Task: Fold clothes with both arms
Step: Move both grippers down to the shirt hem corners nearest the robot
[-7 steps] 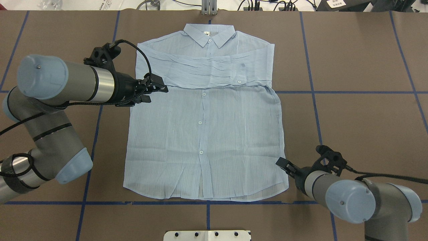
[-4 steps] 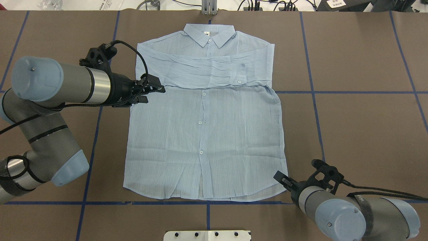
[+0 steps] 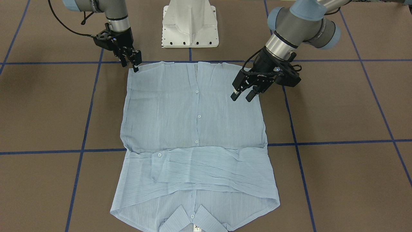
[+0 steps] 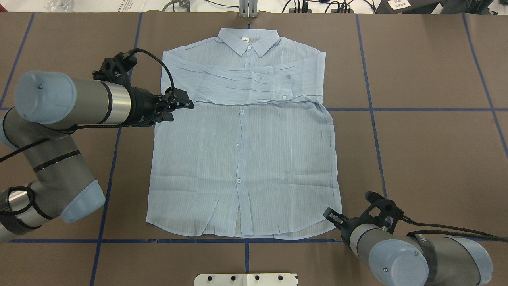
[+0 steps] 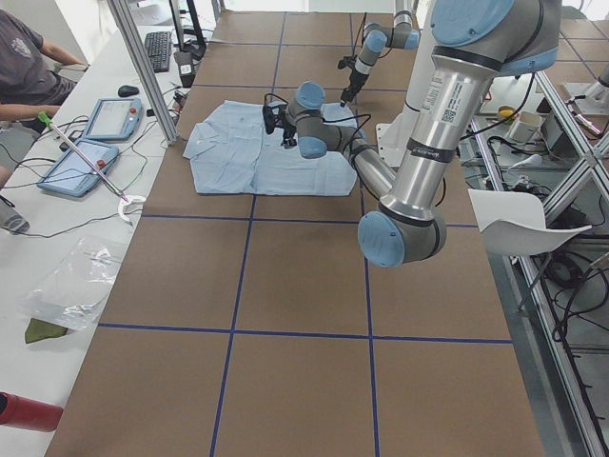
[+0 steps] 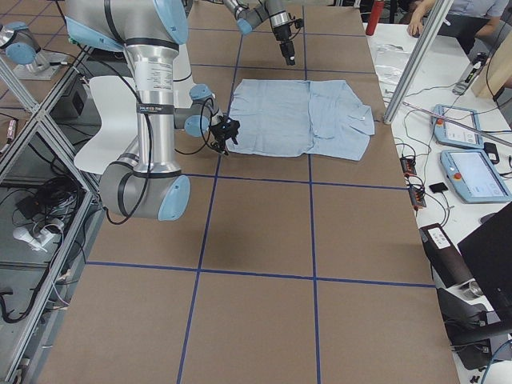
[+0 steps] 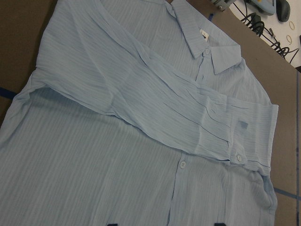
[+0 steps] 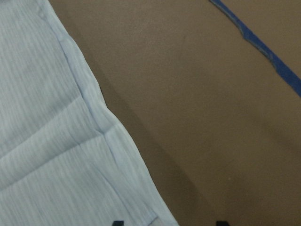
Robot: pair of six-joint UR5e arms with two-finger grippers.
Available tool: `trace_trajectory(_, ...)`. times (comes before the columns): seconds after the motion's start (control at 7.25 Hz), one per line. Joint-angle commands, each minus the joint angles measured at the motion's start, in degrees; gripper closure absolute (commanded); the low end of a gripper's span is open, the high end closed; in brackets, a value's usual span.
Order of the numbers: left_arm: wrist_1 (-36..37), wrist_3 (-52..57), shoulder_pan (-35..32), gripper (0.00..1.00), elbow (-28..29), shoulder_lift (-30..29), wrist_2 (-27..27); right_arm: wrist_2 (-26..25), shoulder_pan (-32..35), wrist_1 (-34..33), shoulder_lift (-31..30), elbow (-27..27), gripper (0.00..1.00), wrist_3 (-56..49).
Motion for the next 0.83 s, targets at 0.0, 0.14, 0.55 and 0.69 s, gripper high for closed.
trace_trajectory(0.0, 0.0, -0.1, 0.0, 0.25, 0.1, 0.0, 0.0, 0.0, 0.0, -0.1, 0.8, -0.6, 0.41, 0.0)
trace_trajectory(0.14, 0.0, -0.1, 0.1, 0.25, 0.0, 0.0, 0.0, 0.0, 0.0, -0.1, 0.8, -0.6, 0.61, 0.0)
trace_trajectory(0.55, 0.0, -0.2, 0.1, 0.25, 0.2, 0.0, 0.0, 0.1, 0.2, -0.1, 0.6, -0.5, 1.00, -0.1)
trace_trajectory(0.69, 0.0, -0.4, 0.2, 0.25, 0.2, 0.0, 0.0, 0.1, 0.2, -0.1, 0.5, -0.4, 1.00, -0.1)
